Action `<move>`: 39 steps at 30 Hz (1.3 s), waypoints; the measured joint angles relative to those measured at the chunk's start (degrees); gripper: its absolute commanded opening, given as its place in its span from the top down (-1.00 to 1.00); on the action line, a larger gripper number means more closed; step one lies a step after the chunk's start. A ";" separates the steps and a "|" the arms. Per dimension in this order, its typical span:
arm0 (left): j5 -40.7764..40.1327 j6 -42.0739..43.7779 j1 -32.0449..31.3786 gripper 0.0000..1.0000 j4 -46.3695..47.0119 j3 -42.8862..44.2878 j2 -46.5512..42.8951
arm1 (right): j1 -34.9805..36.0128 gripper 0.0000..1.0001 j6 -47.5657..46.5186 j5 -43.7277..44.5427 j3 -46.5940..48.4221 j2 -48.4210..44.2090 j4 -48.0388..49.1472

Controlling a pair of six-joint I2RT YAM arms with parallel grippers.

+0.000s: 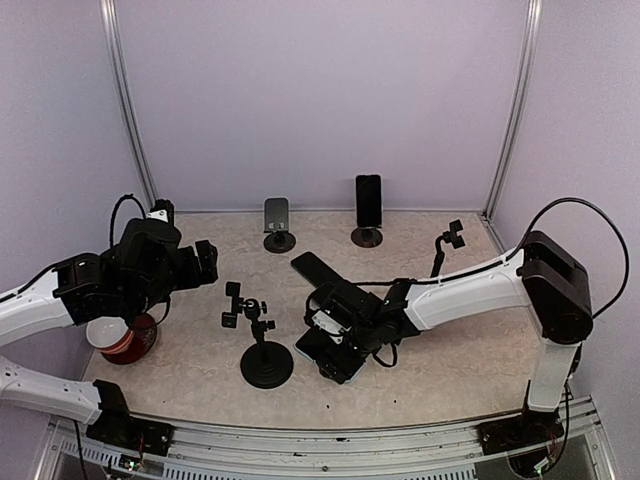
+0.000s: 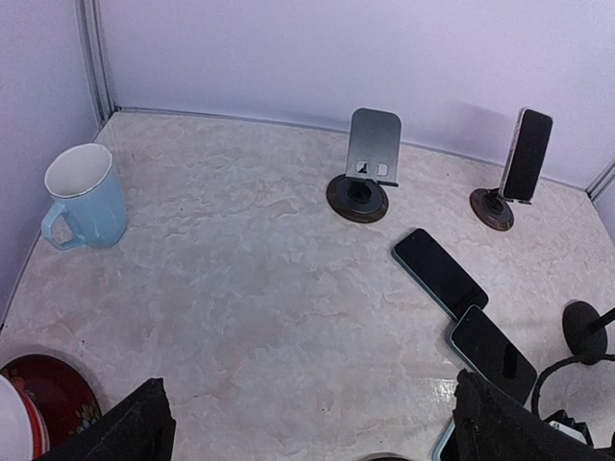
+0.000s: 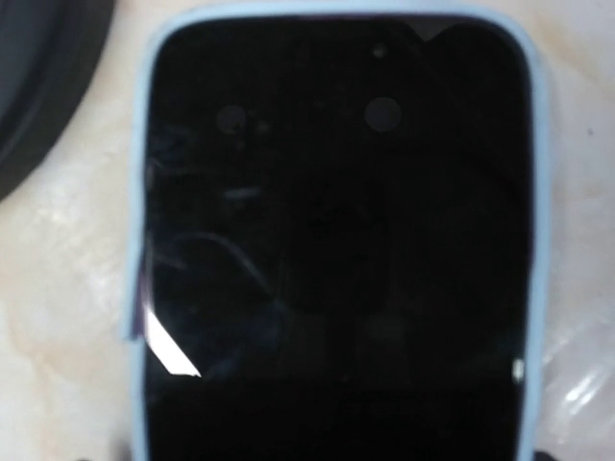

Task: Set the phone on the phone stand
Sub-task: Pick up the phone at the center of the board.

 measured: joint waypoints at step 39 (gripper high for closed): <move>4.39 1.36 0.22 -0.98 0.00 2.14 -4.59 | 0.85 0.06 -3.82 19.26 -3.39 -11.19 5.33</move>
